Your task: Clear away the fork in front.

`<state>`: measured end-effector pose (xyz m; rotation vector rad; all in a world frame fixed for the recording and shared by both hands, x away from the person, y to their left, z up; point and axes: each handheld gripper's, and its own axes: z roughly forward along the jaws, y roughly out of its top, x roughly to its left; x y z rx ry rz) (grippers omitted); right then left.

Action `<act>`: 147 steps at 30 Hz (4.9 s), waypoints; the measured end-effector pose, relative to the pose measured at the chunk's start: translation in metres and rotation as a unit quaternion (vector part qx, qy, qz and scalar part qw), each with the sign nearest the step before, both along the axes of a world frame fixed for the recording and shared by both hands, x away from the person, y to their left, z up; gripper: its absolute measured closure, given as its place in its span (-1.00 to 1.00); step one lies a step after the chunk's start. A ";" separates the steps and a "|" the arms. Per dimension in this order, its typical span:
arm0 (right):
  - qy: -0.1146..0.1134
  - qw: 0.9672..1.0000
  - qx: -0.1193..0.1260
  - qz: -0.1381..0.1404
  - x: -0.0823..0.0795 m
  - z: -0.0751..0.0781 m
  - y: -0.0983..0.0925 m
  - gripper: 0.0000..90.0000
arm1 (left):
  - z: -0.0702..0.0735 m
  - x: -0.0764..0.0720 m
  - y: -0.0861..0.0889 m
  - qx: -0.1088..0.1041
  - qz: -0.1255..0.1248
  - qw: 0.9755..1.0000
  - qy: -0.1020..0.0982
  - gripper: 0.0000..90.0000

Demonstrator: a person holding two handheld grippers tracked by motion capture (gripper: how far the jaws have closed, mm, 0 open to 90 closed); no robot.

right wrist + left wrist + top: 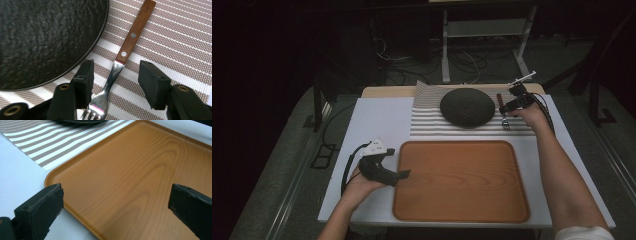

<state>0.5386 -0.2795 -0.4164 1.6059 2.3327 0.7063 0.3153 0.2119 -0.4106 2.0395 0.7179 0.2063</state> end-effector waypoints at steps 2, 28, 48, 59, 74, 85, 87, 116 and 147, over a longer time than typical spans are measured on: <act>0.003 1.000 0.002 -0.006 0.005 -0.003 0.001 0.08 | 0.000 0.000 0.001 -0.001 0.003 1.000 0.001 -1.00; 0.041 0.998 -0.033 -0.020 0.033 -0.014 0.009 0.46 | -0.001 0.001 0.000 0.003 0.001 1.000 0.006 -1.00; 0.056 0.997 -0.055 -0.018 0.033 -0.012 0.011 0.70 | -0.002 0.001 -0.001 0.004 -0.001 1.000 0.005 -1.00; 0.032 0.998 -0.052 -0.020 0.023 -0.013 0.010 0.71 | -0.001 0.001 0.000 0.002 -0.001 1.000 0.005 -1.00; -0.005 1.000 0.000 -0.028 -0.003 0.012 -0.016 0.72 | -0.001 0.001 -0.001 -0.002 -0.005 1.000 0.005 -1.00; -0.049 0.998 0.046 -0.006 -0.044 0.046 -0.027 0.71 | 0.000 0.000 -0.002 -0.009 -0.007 1.000 0.005 -1.00; -0.060 0.997 0.054 0.005 -0.054 0.052 -0.026 0.71 | 0.000 0.000 -0.003 -0.009 -0.008 1.000 0.005 -1.00; -0.138 0.964 0.146 0.175 -0.176 0.066 0.035 0.71 | -0.001 -0.004 -0.007 -0.009 -0.009 1.000 0.001 -1.00; -0.110 0.946 0.181 0.246 -0.215 0.035 0.078 0.71 | 0.013 -0.001 -0.034 -0.028 -0.022 0.999 0.003 -1.00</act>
